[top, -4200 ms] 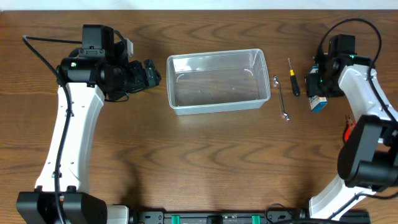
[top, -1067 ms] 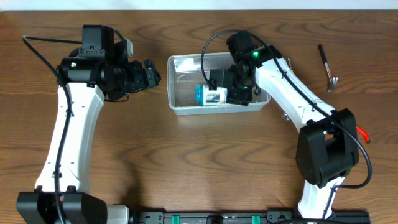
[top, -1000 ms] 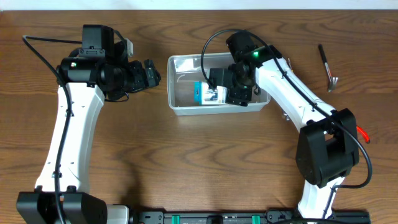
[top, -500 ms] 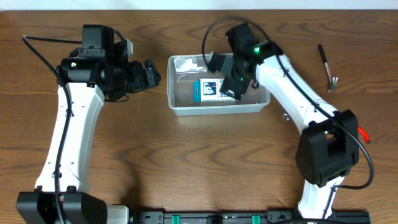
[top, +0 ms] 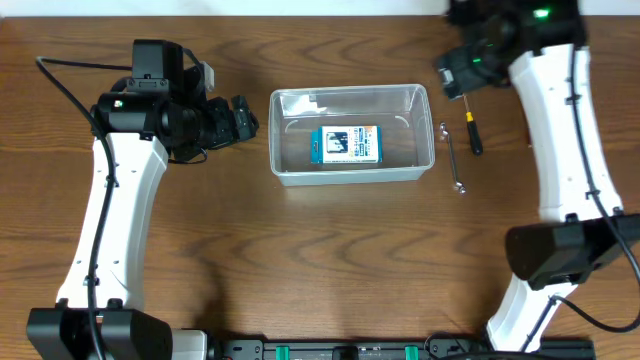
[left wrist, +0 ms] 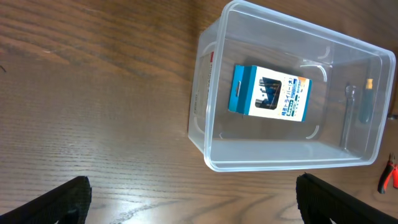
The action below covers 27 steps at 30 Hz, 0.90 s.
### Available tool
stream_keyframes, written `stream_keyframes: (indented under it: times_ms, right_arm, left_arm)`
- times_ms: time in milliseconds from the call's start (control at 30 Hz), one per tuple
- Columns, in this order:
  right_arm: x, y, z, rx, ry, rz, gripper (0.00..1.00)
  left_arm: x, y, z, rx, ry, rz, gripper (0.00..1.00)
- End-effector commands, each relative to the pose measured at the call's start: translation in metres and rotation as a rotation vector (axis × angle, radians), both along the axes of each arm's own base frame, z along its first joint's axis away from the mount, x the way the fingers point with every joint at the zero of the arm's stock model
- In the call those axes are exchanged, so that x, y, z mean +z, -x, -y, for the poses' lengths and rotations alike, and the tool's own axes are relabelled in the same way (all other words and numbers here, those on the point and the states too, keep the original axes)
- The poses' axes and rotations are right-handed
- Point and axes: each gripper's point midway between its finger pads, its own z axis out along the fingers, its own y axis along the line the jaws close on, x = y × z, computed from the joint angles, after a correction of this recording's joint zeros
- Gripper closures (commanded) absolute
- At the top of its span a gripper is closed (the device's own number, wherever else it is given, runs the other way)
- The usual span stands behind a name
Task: Pack container
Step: 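Move right gripper to the black tool with orange grip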
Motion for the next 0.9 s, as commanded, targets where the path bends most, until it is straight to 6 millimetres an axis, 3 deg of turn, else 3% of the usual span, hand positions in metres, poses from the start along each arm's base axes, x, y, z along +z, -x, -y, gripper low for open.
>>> stream_keyframes:
  times_ms: [0,100,233,400,600,867]
  right_arm:
    - [0.003,0.001,0.041,-0.165,-0.017,0.006,0.13]
    - [-0.001,0.004,0.073,-0.239,-0.016,-0.008,0.15]
    - [-0.008,0.007,0.106,-0.314,-0.028,-0.025,0.27]
    - [-0.022,0.005,0.141,-0.387,-0.027,-0.045,0.28]
    - [-0.070,-0.001,0.160,-0.377,-0.015,-0.158,0.21]
    - [-0.132,-0.013,0.173,-0.398,-0.021,-0.257,0.21]
  left_arm:
    - [0.002,0.001,-0.001,0.001,-0.008,0.005,0.02]
    - [0.002,0.001,-0.001,0.001,-0.008,0.005,0.02]
    - [0.002,0.001,-0.001,0.001,-0.008,0.005,0.02]
    - [0.002,0.001,-0.001,0.001,-0.008,0.005,0.02]
    - [0.002,0.001,-0.001,0.001,-0.008,0.005,0.02]
    - [0.002,0.001,-0.001,0.001,-0.008,0.005,0.02]
